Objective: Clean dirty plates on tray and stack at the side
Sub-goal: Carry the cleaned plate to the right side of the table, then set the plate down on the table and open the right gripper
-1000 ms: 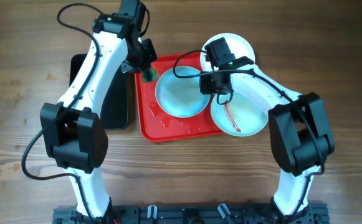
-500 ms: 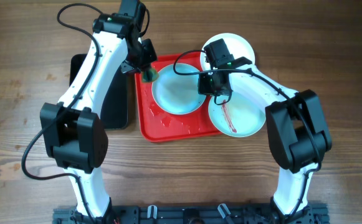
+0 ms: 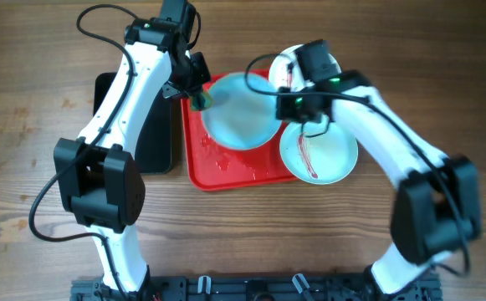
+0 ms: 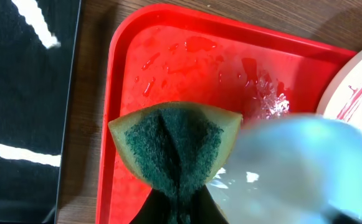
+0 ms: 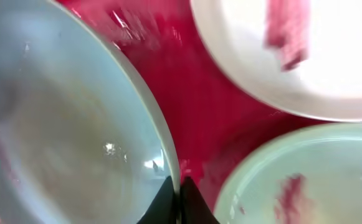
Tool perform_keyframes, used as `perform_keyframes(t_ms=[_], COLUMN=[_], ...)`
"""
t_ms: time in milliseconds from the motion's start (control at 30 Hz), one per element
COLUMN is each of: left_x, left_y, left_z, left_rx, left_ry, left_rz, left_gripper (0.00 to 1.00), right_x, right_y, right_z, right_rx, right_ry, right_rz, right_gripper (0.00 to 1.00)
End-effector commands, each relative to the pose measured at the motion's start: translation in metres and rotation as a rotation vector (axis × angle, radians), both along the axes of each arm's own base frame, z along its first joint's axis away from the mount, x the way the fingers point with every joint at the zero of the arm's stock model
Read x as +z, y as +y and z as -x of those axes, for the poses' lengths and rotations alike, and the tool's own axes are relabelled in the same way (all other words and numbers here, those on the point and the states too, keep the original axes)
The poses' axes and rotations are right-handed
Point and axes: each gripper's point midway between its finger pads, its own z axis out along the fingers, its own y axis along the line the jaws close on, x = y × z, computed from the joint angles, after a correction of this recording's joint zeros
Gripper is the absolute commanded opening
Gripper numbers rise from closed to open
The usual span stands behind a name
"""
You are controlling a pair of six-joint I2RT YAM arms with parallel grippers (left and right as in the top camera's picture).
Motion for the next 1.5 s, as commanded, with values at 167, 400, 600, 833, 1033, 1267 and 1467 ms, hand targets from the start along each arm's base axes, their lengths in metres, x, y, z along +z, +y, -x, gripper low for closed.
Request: perform_keyframes(t_ms=[167,400,600,833,1033,1267,1467], left_x=[0.008,0.008,0.008,0.009,0.009,0.009,0.009], left_y=[-0.003,-0.003,-0.003,-0.004,-0.004,-0.004,-0.004], left_z=[-0.002,-0.002,-0.003,-0.004,-0.006,-0.006,-0.006], left_rx=[-0.014,-0.014,-0.014,-0.014,-0.014,-0.015,-0.015], left_ry=[-0.021,-0.022,-0.026,-0.031,-0.039,-0.040,-0.040], left_rz=[0.008,0.008,0.009,0.010,0.012,0.013,0.013], left_gripper=[0.04,0.04,0.04,0.04,0.04,0.04,0.04], right_x=[0.035,0.031,0.011,-0.023,-0.044,-0.061,-0.060], right_y=[-0.098,-0.196,-0.289,-0.338,-0.349,-0.360,-0.356], right_z=[-0.015,-0.020,0.008,0.041,0.060,0.065,0.059], right_rx=[-0.214,-0.456,-0.685,-0.876,-0.937,-1.004,-0.966], right_ry=[-0.044,-0.019,0.038,0.098,0.142,0.149,0.137], right_rz=[0.041,0.068,0.155,0.132,0.176,0.226,0.198], right_gripper=[0.04,0.04,0.04,0.04,0.04,0.04,0.45])
